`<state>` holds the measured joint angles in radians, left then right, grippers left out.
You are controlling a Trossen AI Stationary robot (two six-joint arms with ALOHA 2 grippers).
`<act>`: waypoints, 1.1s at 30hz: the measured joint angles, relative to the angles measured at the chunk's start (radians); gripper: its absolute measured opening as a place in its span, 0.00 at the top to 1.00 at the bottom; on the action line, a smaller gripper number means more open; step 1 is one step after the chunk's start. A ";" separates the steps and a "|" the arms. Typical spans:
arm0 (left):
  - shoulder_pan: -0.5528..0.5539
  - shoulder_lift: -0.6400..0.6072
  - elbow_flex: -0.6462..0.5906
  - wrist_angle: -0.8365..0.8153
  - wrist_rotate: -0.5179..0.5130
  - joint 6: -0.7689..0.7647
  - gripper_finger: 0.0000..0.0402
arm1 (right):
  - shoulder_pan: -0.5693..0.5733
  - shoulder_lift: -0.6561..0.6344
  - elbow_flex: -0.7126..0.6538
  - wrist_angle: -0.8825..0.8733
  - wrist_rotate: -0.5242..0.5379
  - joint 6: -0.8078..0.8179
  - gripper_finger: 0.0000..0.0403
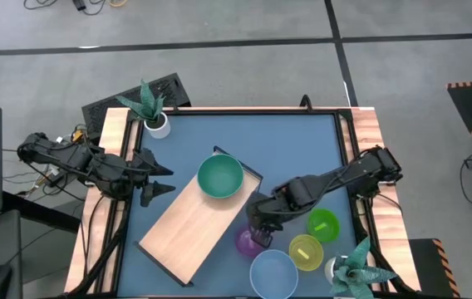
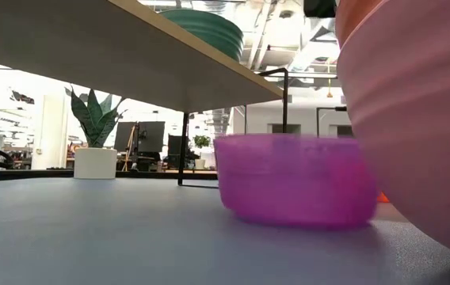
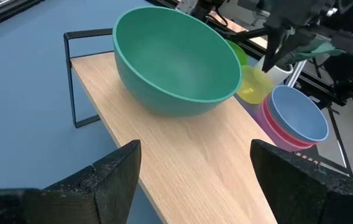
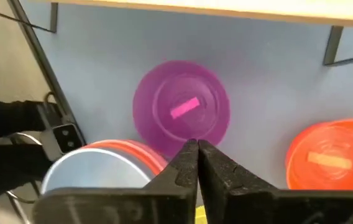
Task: Place and stack bowls onto a shelf
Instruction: Put the light violet bowl on the shelf
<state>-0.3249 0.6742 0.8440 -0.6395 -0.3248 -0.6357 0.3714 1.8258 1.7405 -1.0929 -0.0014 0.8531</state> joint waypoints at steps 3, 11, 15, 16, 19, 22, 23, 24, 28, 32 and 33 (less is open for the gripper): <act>0.000 0.000 0.000 0.000 0.000 0.000 0.29 | 0.005 0.042 0.001 -0.035 -0.005 -0.040 0.79; 0.000 0.000 0.000 -0.007 0.001 -0.004 0.29 | 0.008 0.194 -0.001 -0.038 -0.040 -0.069 0.57; 0.000 0.000 0.000 -0.009 0.001 -0.004 0.29 | -0.003 0.232 -0.001 -0.043 -0.032 -0.052 0.48; 0.000 0.000 0.000 -0.010 0.001 -0.004 0.29 | -0.002 0.235 -0.001 -0.051 -0.016 -0.049 0.47; 0.000 0.000 0.000 -0.016 0.001 -0.004 0.29 | 0.004 0.245 -0.005 -0.056 0.034 -0.022 0.45; 0.000 0.000 0.000 -0.023 0.001 -0.008 0.29 | 0.016 0.248 -0.015 -0.057 0.075 0.032 0.45; 0.000 0.000 0.000 -0.026 0.001 -0.010 0.29 | 0.017 0.248 -0.017 -0.052 0.084 0.049 0.46; 0.000 0.000 0.000 -0.025 0.001 -0.011 0.29 | 0.016 0.248 -0.019 -0.049 0.087 0.066 0.46; 0.000 0.000 0.000 -0.025 0.000 -0.011 0.29 | 0.014 0.248 -0.049 -0.046 0.092 0.130 0.46; 0.000 0.000 0.000 -0.025 0.000 -0.011 0.29 | 0.022 0.249 -0.093 -0.002 0.056 0.174 0.46; 0.000 0.000 0.000 -0.025 0.000 -0.011 0.29 | 0.027 0.249 -0.095 0.008 0.054 0.177 0.46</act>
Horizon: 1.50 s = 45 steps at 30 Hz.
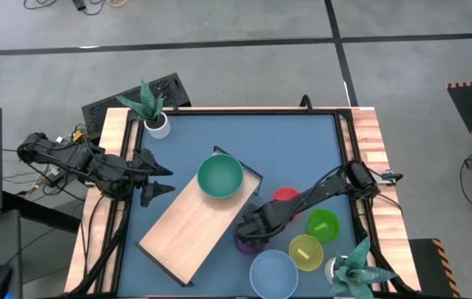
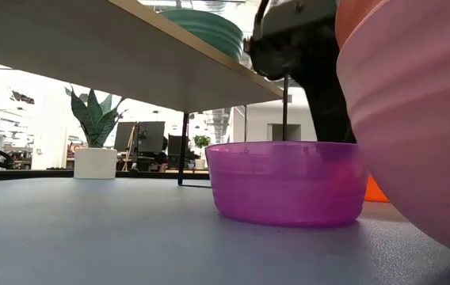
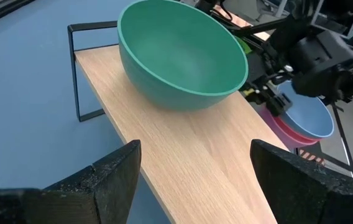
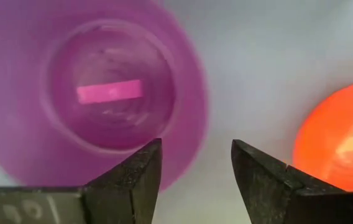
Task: Place and stack bowls onto a shelf
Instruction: Put the light violet bowl on the shelf
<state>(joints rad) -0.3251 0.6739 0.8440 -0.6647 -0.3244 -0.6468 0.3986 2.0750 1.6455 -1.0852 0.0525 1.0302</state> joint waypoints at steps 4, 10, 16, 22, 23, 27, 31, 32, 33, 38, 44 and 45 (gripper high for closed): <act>0.000 0.000 0.000 0.000 0.000 0.000 0.29 | 0.011 0.000 0.000 0.016 -0.002 0.001 0.46; 0.000 0.000 0.000 0.000 -0.005 0.000 0.29 | 0.004 0.000 0.000 0.014 -0.003 -0.006 0.56; 0.000 0.000 0.000 0.000 -0.006 0.000 0.29 | -0.003 0.000 0.000 0.005 -0.008 -0.018 0.90; 0.000 0.000 0.000 0.000 -0.009 0.000 0.29 | -0.005 0.000 0.000 -0.009 -0.020 -0.028 0.93; 0.000 0.000 0.000 0.000 -0.010 0.000 0.29 | -0.007 0.000 0.000 -0.010 -0.019 -0.028 0.93; 0.000 0.000 0.000 0.000 -0.015 0.006 0.29 | -0.016 -0.006 0.000 -0.010 -0.015 -0.029 0.96; 0.000 0.000 0.000 0.000 -0.016 0.006 0.29 | -0.024 -0.040 0.001 -0.010 0.008 -0.024 0.96; 0.000 0.000 0.000 -0.001 -0.017 0.006 0.29 | -0.026 -0.050 0.001 -0.018 0.017 -0.021 0.96; 0.000 0.000 0.000 -0.001 -0.021 0.007 0.29 | -0.030 -0.060 0.001 -0.020 0.024 -0.021 0.96; 0.000 0.000 0.000 0.000 -0.030 0.007 0.29 | -0.048 -0.131 0.001 -0.065 0.030 -0.020 0.96; 0.000 0.000 0.000 0.000 -0.030 0.007 0.29 | -0.056 -0.211 0.000 -0.120 0.036 -0.022 0.96; 0.000 0.000 0.000 0.000 -0.030 0.007 0.29 | -0.056 -0.223 0.001 -0.127 0.036 -0.021 0.96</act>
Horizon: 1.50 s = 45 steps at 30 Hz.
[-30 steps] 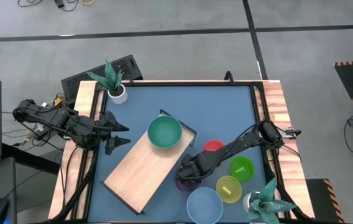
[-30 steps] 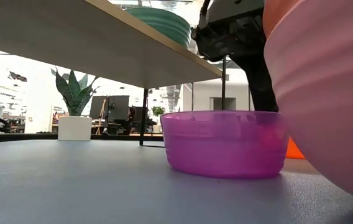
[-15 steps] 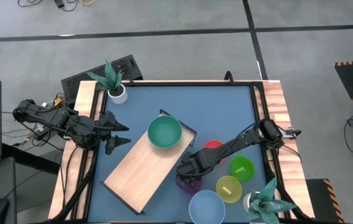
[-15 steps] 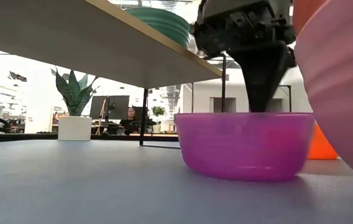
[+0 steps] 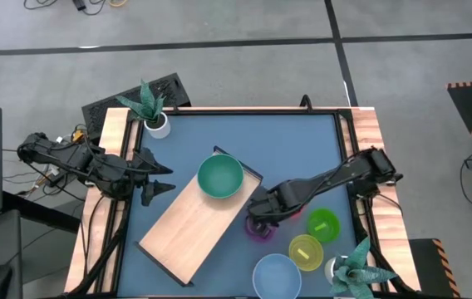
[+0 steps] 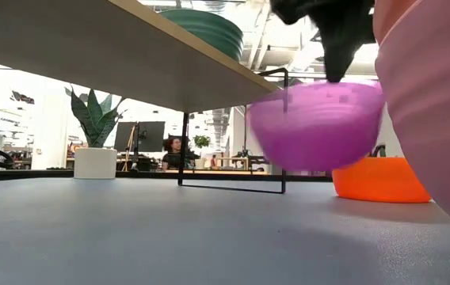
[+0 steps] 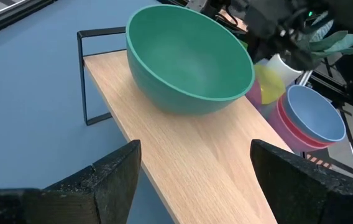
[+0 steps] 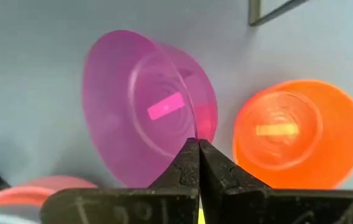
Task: Place and stack bowls onto a shelf
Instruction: Put the light violet bowl on the shelf
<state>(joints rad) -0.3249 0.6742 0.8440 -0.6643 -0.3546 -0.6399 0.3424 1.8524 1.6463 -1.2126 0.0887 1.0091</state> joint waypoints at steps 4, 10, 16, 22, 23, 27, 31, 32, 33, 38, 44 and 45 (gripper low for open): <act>0.000 0.000 0.000 0.000 0.000 -0.002 0.29 | -0.003 -0.046 0.000 -0.021 -0.001 0.011 0.96; 0.000 0.000 0.000 0.000 0.000 -0.007 0.29 | -0.003 -0.135 0.000 -0.046 0.000 0.054 0.96; 0.000 0.000 0.000 0.000 0.000 -0.007 0.29 | -0.008 -0.220 0.000 -0.046 0.037 0.101 0.96; 0.000 0.000 0.000 0.000 0.000 -0.007 0.29 | -0.018 -0.258 0.000 -0.133 0.053 0.136 0.89; 0.000 0.000 0.000 0.000 0.000 -0.007 0.29 | -0.018 -0.246 0.000 -0.150 0.058 0.158 0.85; 0.000 0.000 0.000 0.000 0.000 -0.007 0.29 | -0.024 -0.172 0.000 -0.163 0.048 0.191 0.67; 0.000 0.000 0.000 0.000 0.000 -0.007 0.29 | -0.022 -0.087 0.000 -0.095 0.016 0.145 0.50; 0.000 0.000 0.000 0.000 0.000 -0.008 0.29 | -0.023 -0.065 0.000 -0.076 0.002 0.138 0.47; 0.000 0.000 0.000 0.000 0.000 -0.007 0.29 | -0.024 -0.047 0.000 -0.066 -0.006 0.131 0.45; 0.000 0.000 0.000 -0.002 0.000 -0.008 0.29 | -0.015 0.042 -0.001 -0.036 -0.035 0.066 0.43; 0.000 0.000 0.000 -0.007 0.004 -0.011 0.29 | -0.003 0.110 0.000 -0.026 -0.078 0.062 0.44; 0.000 0.000 0.000 -0.007 0.006 -0.011 0.29 | -0.001 0.112 0.000 -0.042 -0.090 0.075 0.44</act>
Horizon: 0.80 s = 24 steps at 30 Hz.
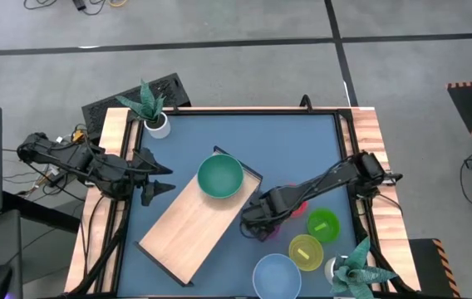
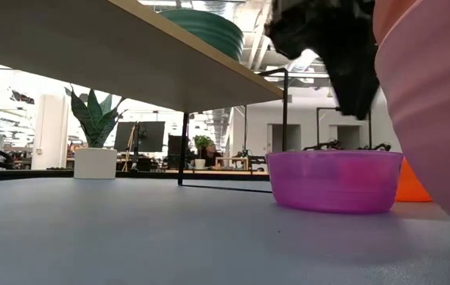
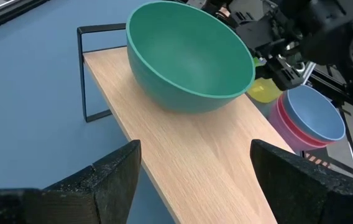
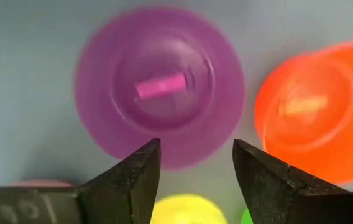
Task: Place and stack bowls onto a shelf
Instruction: Put the light violet bowl on the shelf
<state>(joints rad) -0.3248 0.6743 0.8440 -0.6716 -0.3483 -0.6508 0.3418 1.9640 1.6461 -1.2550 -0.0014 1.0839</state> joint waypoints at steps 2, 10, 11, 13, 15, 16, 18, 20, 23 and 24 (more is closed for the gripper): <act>0.000 0.000 0.000 -0.002 0.000 0.000 0.29 | 0.011 -0.002 -0.001 -0.015 -0.019 0.031 0.44; 0.000 0.000 0.000 -0.003 -0.006 0.000 0.29 | 0.057 -0.090 -0.153 0.071 -0.068 0.300 0.44; 0.000 0.000 0.000 -0.003 -0.006 0.000 0.29 | 0.061 -0.103 -0.182 0.113 -0.078 0.332 0.44; 0.000 0.000 0.000 -0.004 -0.007 0.000 0.29 | 0.065 -0.131 -0.238 0.190 -0.081 0.385 0.44; 0.000 0.000 0.000 -0.004 -0.017 0.000 0.29 | 0.066 -0.148 -0.276 0.257 -0.081 0.423 0.44; 0.000 0.000 0.000 -0.005 -0.022 0.000 0.29 | 0.065 -0.151 -0.291 0.278 -0.080 0.440 0.44; 0.000 0.000 0.000 -0.004 -0.027 0.000 0.29 | 0.065 -0.149 -0.308 0.286 -0.075 0.460 0.44; 0.000 0.000 0.000 -0.004 -0.032 0.000 0.29 | 0.063 -0.133 -0.314 0.299 -0.072 0.462 0.44; 0.000 0.000 0.000 -0.004 -0.033 0.000 0.29 | 0.061 -0.111 -0.324 0.316 -0.072 0.463 0.44; 0.000 0.000 0.000 -0.005 -0.033 0.000 0.29 | 0.059 -0.105 -0.328 0.326 -0.069 0.465 0.44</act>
<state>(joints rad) -0.3250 0.6741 0.8440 -0.6764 -0.3809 -0.6506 0.4008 1.8590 1.3177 -0.9295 -0.0707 1.5494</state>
